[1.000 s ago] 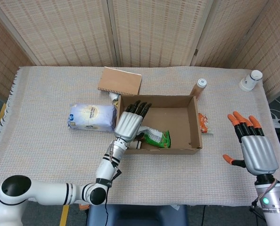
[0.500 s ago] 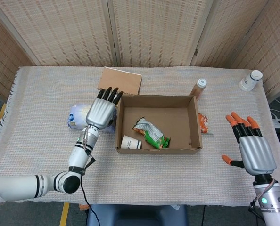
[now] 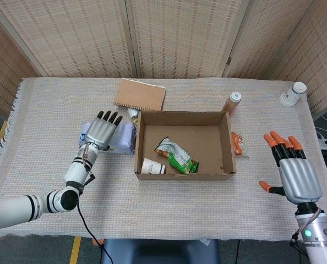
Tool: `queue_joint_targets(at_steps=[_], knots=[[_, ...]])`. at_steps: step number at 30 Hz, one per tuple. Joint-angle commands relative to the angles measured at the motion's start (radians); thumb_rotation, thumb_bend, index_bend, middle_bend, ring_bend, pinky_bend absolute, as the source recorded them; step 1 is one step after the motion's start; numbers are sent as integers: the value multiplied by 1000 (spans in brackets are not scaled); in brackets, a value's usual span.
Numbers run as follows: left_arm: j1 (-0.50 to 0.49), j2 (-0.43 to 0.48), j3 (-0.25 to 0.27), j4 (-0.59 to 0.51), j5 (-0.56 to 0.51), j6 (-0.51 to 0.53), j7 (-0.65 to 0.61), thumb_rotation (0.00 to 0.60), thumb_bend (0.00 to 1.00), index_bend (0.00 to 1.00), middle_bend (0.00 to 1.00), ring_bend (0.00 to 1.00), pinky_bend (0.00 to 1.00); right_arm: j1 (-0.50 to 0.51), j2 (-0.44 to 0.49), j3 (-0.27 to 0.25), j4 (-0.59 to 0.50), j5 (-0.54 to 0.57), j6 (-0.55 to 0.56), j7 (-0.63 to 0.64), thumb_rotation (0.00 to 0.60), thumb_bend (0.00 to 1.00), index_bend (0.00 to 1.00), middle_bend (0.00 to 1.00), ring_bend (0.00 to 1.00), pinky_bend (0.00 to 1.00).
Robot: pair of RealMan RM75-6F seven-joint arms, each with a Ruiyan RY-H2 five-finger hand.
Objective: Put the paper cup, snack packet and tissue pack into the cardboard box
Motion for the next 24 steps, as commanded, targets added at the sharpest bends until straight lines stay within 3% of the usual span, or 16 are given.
queue_joint_targets(at_steps=[1, 11, 24], knots=[[-24, -17, 12, 42, -49, -31, -18, 600, 192, 0, 0, 0, 92, 1, -2, 1, 4, 5, -1, -1, 600, 74, 44, 0, 0, 0], [-75, -32, 46, 121, -176, -95, -39, 600, 189, 0, 0, 0, 100, 11, -12, 8, 19, 36, -4, -12, 600, 74, 44, 0, 0, 0], [-93, -73, 114, 215, -243, -114, -65, 600, 190, 0, 0, 1, 138, 24, -19, 13, 38, 73, -17, -11, 600, 74, 44, 0, 0, 0]])
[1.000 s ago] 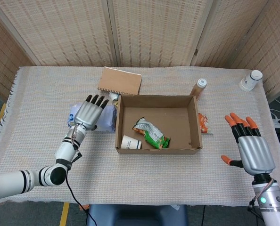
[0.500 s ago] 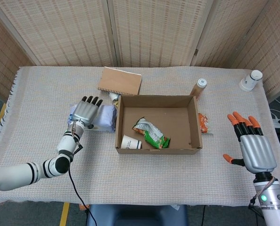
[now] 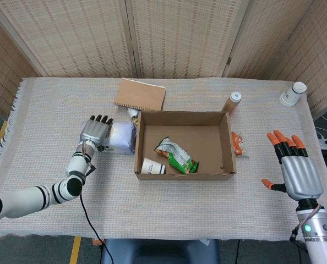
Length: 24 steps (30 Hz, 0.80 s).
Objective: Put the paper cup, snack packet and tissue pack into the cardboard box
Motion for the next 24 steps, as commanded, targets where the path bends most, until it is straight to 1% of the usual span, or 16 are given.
queue_joint_targets(at_steps=[1, 3, 4, 5, 6, 10, 14, 18, 24], knots=[[1, -14, 9, 20, 4, 18, -10, 600, 196, 0, 6, 7, 154, 3, -1, 0, 2, 3, -3, 0, 600, 74, 44, 0, 0, 0], [5, -35, 18, 41, 17, 56, -5, 600, 218, 0, 60, 57, 216, 4, -3, -1, 3, 5, -5, -2, 600, 73, 44, 0, 0, 0], [6, -43, 23, 49, 18, 70, 0, 600, 230, 6, 104, 98, 255, 5, -3, -1, 3, 7, -5, -2, 600, 73, 44, 0, 0, 0], [8, -52, 32, 57, 11, 82, 13, 600, 238, 34, 158, 146, 298, 5, -3, -2, 3, 8, -6, -3, 600, 74, 45, 0, 0, 0], [8, -56, 39, 60, -2, 83, 25, 600, 242, 54, 184, 170, 319, 5, -4, -2, 3, 8, -6, -3, 600, 74, 45, 0, 0, 0], [13, -64, 50, 68, -34, 89, 49, 600, 271, 210, 344, 303, 441, 6, -4, -2, 4, 9, -6, -2, 600, 74, 46, 0, 0, 0], [27, -56, 51, 60, -12, 100, 44, 600, 309, 392, 535, 452, 591, 7, -2, -2, 5, 11, -6, 3, 600, 74, 47, 0, 0, 0], [31, -22, 44, 25, 5, 110, 42, 600, 325, 475, 621, 518, 642, 7, 0, -3, 4, 10, -6, 5, 600, 74, 47, 0, 0, 0], [26, 76, 26, -70, 22, 152, 52, 600, 325, 493, 638, 530, 650, 6, 2, -5, -1, 4, -4, 7, 600, 74, 47, 0, 0, 0]])
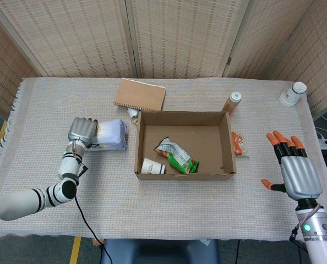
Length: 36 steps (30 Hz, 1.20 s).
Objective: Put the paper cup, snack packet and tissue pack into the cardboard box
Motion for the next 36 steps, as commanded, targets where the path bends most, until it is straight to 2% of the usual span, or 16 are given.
queue_joint_targets(at_steps=[1, 7, 11, 15, 19, 22, 26, 36], knots=[[-3, 64, -16, -65, 14, 34, 5, 600, 325, 495, 640, 532, 650, -1, 2, -1, -3, -5, 2, 1, 600, 74, 47, 0, 0, 0], [-6, 180, -42, -192, 54, 84, 2, 600, 325, 530, 671, 561, 674, -4, 4, -6, -12, -18, 4, 2, 600, 74, 47, 0, 0, 0], [-19, 259, -79, -296, 83, 113, -5, 600, 325, 546, 685, 576, 687, -8, 5, -11, -19, -34, 8, 1, 600, 74, 47, 0, 0, 0], [-45, 314, -117, -397, 120, 118, -5, 600, 325, 553, 691, 579, 689, -12, 7, -14, -27, -51, 13, 0, 600, 74, 47, 0, 0, 0], [-81, 332, -161, -480, 155, 130, -8, 600, 326, 553, 692, 580, 691, -17, 9, -18, -35, -69, 18, -1, 600, 74, 47, 0, 0, 0], [-116, 312, -205, -522, 140, 139, -23, 600, 325, 554, 693, 583, 693, -20, 12, -18, -38, -76, 21, 1, 600, 74, 47, 0, 0, 0], [-168, 237, -249, -536, 121, 159, -43, 600, 325, 554, 692, 583, 693, -27, 19, -19, -48, -95, 30, 8, 600, 74, 47, 0, 0, 0], [-266, -32, -264, -408, 41, 207, -56, 600, 324, 552, 691, 584, 691, -35, 29, -23, -55, -111, 30, 21, 600, 74, 46, 0, 0, 0]])
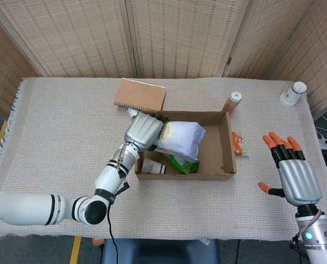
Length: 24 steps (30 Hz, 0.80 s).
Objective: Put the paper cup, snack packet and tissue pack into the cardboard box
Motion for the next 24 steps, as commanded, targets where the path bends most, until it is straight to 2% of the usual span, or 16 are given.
queue_joint_targets(at_steps=[1, 2, 3, 4, 5, 6, 7, 8, 11, 18, 22, 24], knots=[[-41, -110, -10, 75, -46, 26, -15, 600, 319, 531, 672, 570, 680, -2, 3, 2, -1, -2, 3, 4, 600, 73, 46, 0, 0, 0], [-45, -126, -10, 86, -56, 23, -17, 600, 305, 465, 607, 516, 652, -3, 4, 3, -2, -2, 5, 6, 600, 74, 46, 0, 0, 0], [-48, -139, -8, 95, -79, 3, -16, 600, 275, 305, 433, 368, 546, -4, 7, 4, -2, -3, 6, 8, 600, 73, 46, 0, 0, 0], [-51, -142, -6, 99, -98, -16, -15, 600, 260, 227, 335, 283, 479, -6, 9, 4, -2, -3, 8, 10, 600, 73, 46, 0, 0, 0], [-53, -143, -3, 108, -109, -39, -16, 600, 229, 93, 157, 131, 337, -8, 11, 5, -2, -4, 10, 14, 600, 73, 46, 0, 0, 0], [-53, -143, -3, 109, -110, -43, -18, 600, 210, 32, 69, 56, 248, -8, 12, 5, -2, -4, 11, 15, 600, 73, 46, 0, 0, 0], [-53, -143, -3, 111, -110, -47, -19, 600, 205, 22, 53, 42, 229, -8, 12, 5, -2, -4, 11, 16, 600, 73, 47, 0, 0, 0], [-53, -143, -4, 112, -110, -50, -22, 600, 189, 1, 10, 6, 166, -9, 13, 5, -2, -5, 11, 16, 600, 73, 47, 0, 0, 0], [-38, -126, -9, 119, -87, -54, -55, 600, 147, 0, 0, 0, 89, -11, 16, 5, -2, -9, 10, 22, 600, 74, 47, 0, 0, 0], [1, -30, -20, 51, -43, -16, -89, 600, 160, 0, 0, 0, 95, -10, 12, 2, -1, -7, 0, 16, 600, 74, 47, 0, 0, 0], [71, 24, -52, -7, 44, 98, -180, 600, 249, 0, 0, 0, 114, -8, 8, 1, -1, -7, -3, 9, 600, 74, 47, 0, 0, 0], [120, 43, -43, -27, 116, 198, -206, 600, 316, 0, 0, 0, 121, -8, 5, 0, -2, -8, -4, 5, 600, 73, 47, 0, 0, 0]])
